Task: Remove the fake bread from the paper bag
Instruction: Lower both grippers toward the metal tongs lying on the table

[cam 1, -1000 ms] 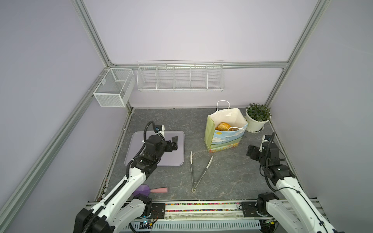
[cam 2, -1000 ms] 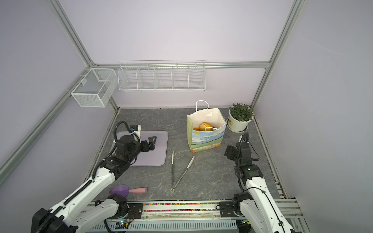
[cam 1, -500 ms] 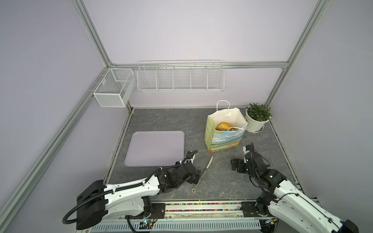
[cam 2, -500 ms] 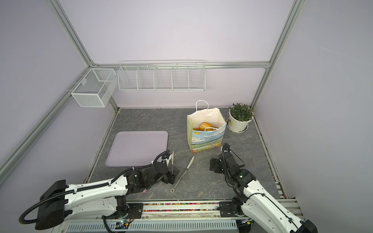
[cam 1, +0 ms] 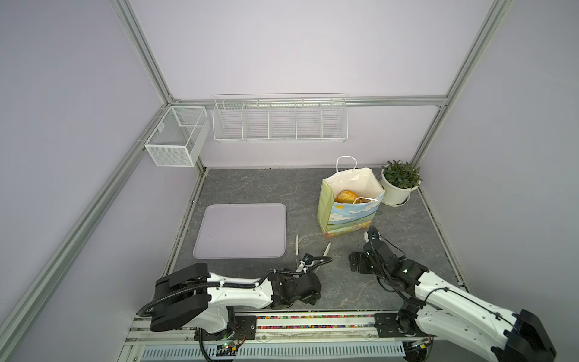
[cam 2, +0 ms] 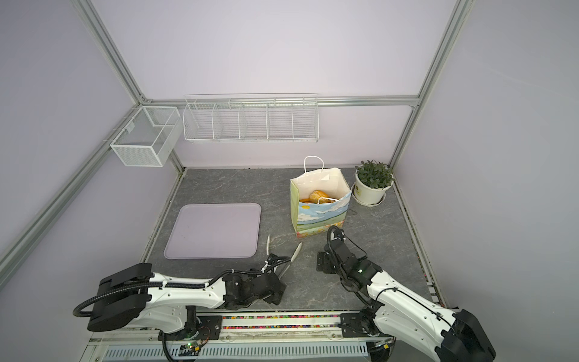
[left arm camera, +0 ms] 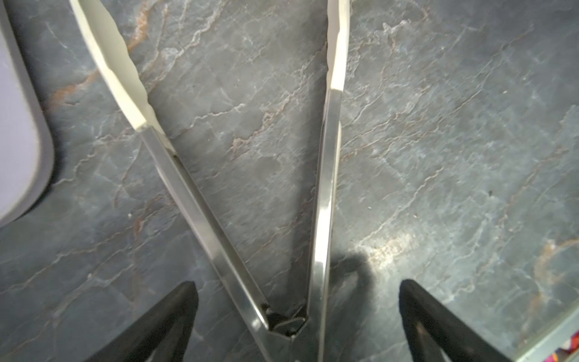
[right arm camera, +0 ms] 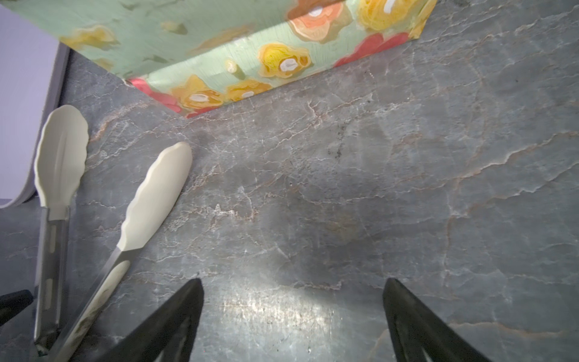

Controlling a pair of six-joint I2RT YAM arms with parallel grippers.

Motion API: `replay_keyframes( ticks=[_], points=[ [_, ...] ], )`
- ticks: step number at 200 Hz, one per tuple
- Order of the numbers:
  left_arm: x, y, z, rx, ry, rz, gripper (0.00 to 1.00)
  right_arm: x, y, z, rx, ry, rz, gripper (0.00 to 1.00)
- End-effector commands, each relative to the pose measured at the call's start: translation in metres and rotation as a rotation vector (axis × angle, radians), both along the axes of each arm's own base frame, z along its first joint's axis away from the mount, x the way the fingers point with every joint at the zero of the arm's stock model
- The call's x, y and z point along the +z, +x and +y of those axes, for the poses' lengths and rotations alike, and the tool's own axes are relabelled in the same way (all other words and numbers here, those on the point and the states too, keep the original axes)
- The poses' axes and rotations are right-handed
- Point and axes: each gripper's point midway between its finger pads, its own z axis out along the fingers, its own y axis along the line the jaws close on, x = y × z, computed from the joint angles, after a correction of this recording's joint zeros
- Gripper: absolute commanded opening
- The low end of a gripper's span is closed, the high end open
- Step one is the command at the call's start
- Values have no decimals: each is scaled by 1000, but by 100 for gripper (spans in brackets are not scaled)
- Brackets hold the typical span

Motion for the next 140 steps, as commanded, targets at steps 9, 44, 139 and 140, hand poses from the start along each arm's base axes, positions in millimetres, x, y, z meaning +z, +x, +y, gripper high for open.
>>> replay_keyframes(
  ticks=[9, 44, 139, 140],
  points=[
    [-5, 8, -10, 51, -3, -21, 99, -5, 1, 0, -22, 2, 0, 91],
    [-4, 21, -2, 121, 42, -79, 79, -1, 0, 3, -7, 21, -11, 91],
    [39, 28, 1, 118, -99, -144, 4, 52, -2, 43, 193, 195, -108, 93],
    [40, 28, 1, 120, -104, -144, 4, 52, -2, 44, 197, 198, -109, 93]
  ],
)
